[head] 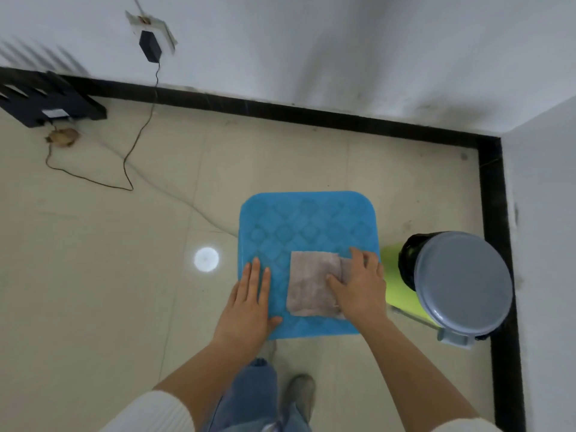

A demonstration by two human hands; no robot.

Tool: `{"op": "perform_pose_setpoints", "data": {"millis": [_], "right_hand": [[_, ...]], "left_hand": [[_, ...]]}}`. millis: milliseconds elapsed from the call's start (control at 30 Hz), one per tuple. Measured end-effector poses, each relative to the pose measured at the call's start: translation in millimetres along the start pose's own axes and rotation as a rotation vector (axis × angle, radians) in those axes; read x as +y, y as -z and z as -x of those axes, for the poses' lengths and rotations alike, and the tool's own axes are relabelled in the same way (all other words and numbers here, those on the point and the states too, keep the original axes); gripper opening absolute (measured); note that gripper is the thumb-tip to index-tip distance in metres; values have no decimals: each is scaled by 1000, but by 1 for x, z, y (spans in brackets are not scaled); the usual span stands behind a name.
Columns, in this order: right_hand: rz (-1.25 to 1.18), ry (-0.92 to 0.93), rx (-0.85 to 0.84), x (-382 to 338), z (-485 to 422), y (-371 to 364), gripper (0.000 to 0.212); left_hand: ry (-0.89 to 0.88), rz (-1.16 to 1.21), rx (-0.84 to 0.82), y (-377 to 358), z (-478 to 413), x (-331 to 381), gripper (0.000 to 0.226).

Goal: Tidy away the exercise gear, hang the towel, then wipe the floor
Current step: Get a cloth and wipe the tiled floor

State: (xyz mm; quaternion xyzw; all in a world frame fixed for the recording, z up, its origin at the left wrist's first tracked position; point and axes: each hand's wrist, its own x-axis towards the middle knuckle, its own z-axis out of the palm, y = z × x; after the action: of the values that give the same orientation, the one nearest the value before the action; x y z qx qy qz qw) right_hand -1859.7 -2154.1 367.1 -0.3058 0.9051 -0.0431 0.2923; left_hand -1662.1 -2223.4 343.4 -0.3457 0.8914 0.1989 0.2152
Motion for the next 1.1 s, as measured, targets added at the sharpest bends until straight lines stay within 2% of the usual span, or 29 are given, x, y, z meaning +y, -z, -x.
{"op": "perform_pose_setpoints", "data": {"millis": [133, 200, 300, 433, 600, 733, 833, 933, 1100], "right_hand": [[-166, -49, -12, -3, -4, -10, 19], [-123, -23, -51, -5, 0, -9, 26], [-124, 93, -32, -8, 12, -4, 43], [-315, 136, 12, -20, 41, 13, 38], [-365, 268, -29, -39, 103, 46, 32], [-353, 415, -85, -58, 180, 74, 15], [-336, 504, -185, -80, 241, 84, 28], [-228, 674, -279, -108, 306, 75, 30], [-58, 949, -391, -153, 431, 31, 8]], "left_hand": [[42, 18, -25, -1, -2, 5, 122], [75, 58, -27, 12, 0, 10, 112], [111, 45, -151, 28, 1, 9, 85], [218, 237, -208, 57, 25, 10, 72], [379, 398, -18, 79, 115, 16, 64], [597, 571, 156, 93, 212, 29, 64], [691, 674, 311, 100, 292, 44, 62], [839, 769, 412, 92, 378, 51, 62], [1157, 928, 548, 46, 529, 51, 61]]}}
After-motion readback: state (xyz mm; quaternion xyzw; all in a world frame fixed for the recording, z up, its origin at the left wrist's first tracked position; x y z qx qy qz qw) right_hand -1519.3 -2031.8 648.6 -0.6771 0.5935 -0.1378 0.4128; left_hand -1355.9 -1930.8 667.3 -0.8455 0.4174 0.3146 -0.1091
